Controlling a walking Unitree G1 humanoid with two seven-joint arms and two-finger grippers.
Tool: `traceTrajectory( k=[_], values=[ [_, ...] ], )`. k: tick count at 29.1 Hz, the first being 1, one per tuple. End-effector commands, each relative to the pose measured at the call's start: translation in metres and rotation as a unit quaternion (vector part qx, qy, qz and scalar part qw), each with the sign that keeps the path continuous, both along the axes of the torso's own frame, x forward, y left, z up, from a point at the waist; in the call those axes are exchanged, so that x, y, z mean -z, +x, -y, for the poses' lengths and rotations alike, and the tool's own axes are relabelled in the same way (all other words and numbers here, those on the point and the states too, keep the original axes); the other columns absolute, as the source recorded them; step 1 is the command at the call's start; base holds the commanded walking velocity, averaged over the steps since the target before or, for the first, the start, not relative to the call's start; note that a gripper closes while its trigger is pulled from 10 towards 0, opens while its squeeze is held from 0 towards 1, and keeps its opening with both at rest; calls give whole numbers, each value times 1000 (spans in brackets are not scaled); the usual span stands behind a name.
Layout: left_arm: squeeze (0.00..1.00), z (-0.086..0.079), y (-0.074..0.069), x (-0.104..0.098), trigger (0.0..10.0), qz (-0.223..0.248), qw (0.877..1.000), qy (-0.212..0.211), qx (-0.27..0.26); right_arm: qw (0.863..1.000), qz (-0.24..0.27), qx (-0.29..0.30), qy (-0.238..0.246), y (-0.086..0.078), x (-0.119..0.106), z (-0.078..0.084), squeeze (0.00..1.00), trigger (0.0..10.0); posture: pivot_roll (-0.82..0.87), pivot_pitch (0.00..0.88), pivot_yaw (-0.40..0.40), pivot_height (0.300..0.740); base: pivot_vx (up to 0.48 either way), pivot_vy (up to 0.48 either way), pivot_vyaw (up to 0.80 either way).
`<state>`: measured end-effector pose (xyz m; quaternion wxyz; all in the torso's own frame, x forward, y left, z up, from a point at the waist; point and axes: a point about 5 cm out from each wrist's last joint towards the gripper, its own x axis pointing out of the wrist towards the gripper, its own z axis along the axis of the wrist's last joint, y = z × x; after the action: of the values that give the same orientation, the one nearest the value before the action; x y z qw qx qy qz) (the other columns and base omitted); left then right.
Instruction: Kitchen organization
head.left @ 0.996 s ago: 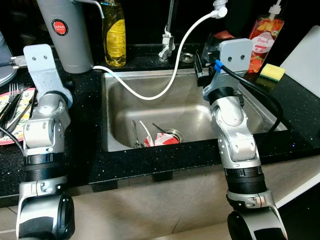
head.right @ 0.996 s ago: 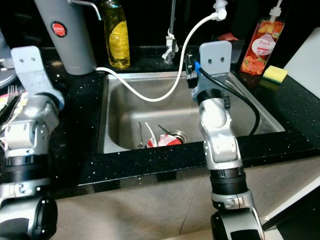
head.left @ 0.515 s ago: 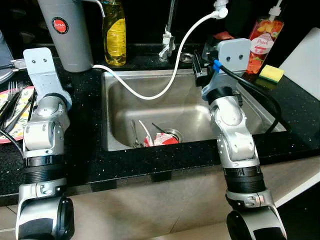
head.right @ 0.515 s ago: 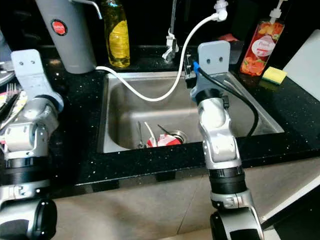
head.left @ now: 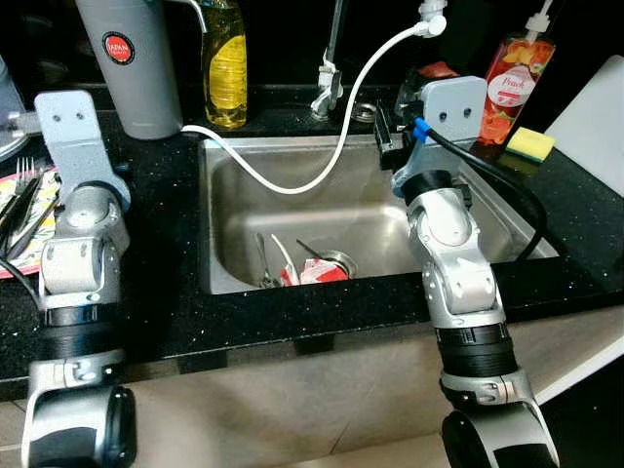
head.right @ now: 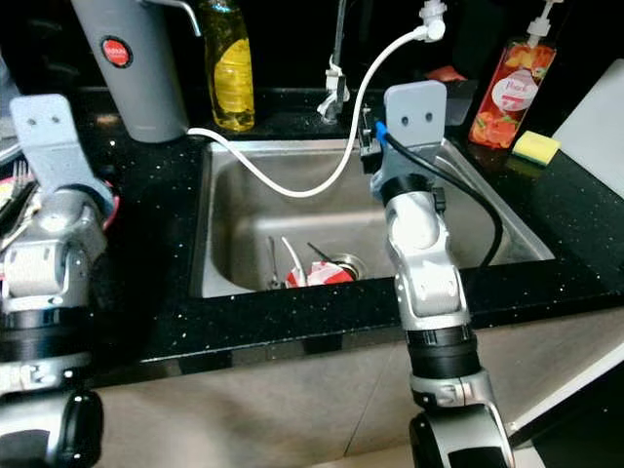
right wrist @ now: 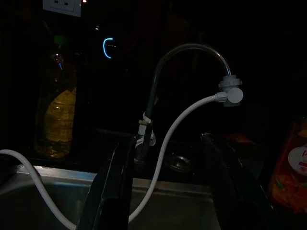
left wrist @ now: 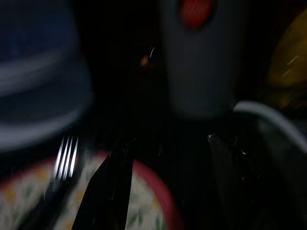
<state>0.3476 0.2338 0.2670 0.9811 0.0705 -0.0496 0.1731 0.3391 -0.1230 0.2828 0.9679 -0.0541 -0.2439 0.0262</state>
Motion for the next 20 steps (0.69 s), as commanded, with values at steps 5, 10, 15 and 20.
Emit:
traceTrajectory(
  k=[5, 10, 15, 20],
  values=[
    [0, 31, 7, -22, 10000, 53, 994, 34, 87, 1000, -2, 6, 1, 0, 1, 2, 0, 10000, 83, 0, -65, 740, 0, 0, 0],
    [0, 67, 23, -38, 10000, 74, 981, 80, 161, 1000, 0, 2, 1, 1, -1, 0, 0, 10000, 73, 0, -55, 740, 0, 0, 0],
    [0, 80, 35, -55, 10000, 85, 970, 100, 207, 1000, 3, 6, 4, 0, -1, 0, 0, 10000, 65, 0, -48, 740, 0, 0, 0],
    [0, 92, 44, -60, 10000, 75, 959, 117, 246, 1000, -1, 13, 5, -2, 2, 3, 0, 10000, 59, 0, -34, 740, 0, 0, 0]
  ],
)
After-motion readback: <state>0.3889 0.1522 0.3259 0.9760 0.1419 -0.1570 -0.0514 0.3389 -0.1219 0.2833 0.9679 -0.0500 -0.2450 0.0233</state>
